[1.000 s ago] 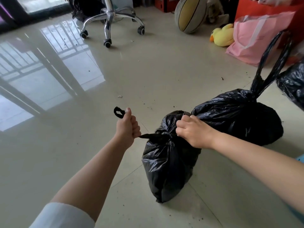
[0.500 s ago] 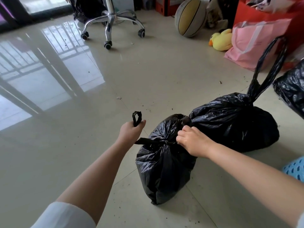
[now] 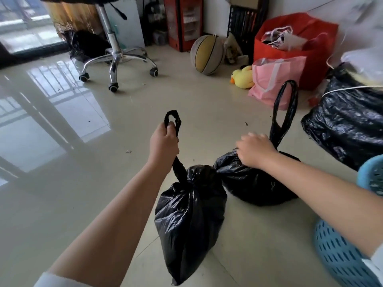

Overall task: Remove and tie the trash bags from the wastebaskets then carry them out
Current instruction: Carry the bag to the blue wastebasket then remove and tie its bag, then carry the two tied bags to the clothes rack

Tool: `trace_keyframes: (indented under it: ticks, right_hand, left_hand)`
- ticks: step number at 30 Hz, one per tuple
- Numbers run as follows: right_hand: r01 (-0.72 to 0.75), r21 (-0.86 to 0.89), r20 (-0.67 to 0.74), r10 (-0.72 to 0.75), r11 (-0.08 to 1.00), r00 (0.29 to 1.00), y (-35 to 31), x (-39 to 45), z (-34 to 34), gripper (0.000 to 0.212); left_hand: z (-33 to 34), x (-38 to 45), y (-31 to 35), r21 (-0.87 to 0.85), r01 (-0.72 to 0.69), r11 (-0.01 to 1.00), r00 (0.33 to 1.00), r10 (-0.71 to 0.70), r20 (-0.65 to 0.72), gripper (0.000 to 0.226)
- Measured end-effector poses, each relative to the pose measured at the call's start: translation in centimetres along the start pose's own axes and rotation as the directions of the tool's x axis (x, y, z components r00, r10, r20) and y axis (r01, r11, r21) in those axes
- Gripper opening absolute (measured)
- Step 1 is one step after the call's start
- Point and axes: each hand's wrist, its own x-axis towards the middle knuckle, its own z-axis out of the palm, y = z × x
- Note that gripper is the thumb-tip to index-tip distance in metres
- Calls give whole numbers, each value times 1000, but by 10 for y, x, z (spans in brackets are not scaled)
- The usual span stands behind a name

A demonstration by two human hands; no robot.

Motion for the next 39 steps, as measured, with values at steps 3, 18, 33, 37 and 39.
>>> trace_keyframes:
  ticks: [3, 18, 33, 37, 39]
  right_hand:
    - [-134, 58, -236, 144, 989, 961, 35, 10, -33, 30]
    - [-371, 663, 3, 494, 650, 869, 99, 45, -44, 39]
    - [-231, 475, 93, 212, 849, 973, 38, -29, -244, 38]
    - [-178, 458, 43, 178, 871, 983, 68, -61, -345, 35]
    - [-163, 462, 4, 182, 872, 983, 87, -82, -400, 35]
  left_hand:
    - [24, 11, 36, 148, -67, 987, 998, 68, 3, 35]
    - [48, 30, 84, 849, -155, 506, 944, -177, 278, 15]
    - [-14, -12, 226, 821, -111, 560, 956, -167, 243, 18]
    - [-28, -28, 337, 833, -154, 531, 961, -115, 251, 29]
    - [-34, -39, 396, 840, -189, 509, 956, -98, 275, 30]
